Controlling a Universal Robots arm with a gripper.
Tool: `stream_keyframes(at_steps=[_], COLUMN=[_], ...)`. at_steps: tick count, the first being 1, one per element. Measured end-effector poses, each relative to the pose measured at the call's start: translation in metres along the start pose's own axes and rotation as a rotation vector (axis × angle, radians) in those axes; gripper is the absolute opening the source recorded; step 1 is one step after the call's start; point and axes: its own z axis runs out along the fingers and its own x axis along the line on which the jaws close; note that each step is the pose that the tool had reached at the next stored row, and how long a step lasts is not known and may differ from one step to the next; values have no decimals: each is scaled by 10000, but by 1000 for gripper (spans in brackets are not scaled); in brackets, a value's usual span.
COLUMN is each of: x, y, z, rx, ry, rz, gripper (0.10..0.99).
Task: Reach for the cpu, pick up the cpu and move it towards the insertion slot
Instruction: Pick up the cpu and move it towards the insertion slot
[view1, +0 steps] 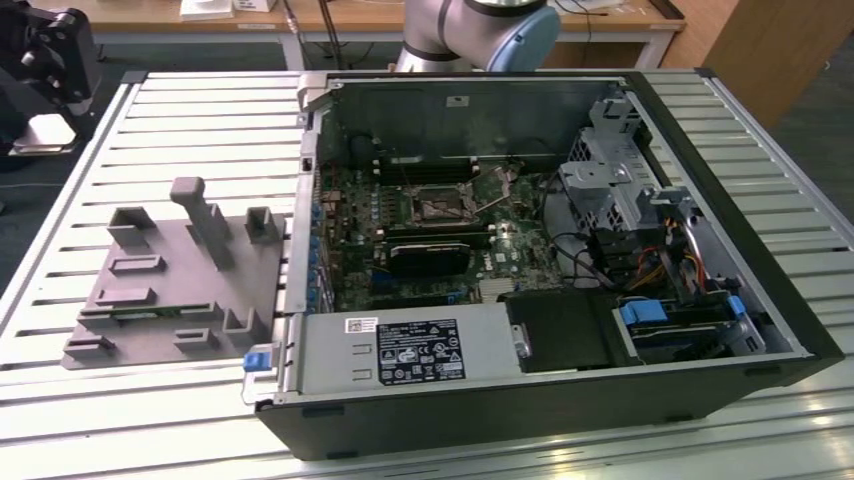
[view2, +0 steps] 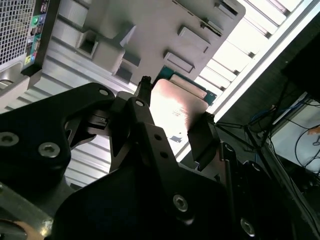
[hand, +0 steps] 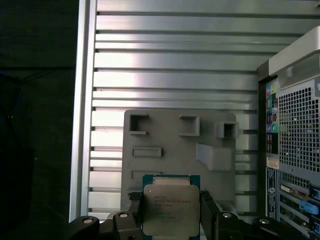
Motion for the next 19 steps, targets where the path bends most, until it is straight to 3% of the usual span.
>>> stream_keyframes(at_steps=[19], x=[-347], y=[0], z=[-4], rx=[0], ry=[0], rz=[0], gripper=[545])
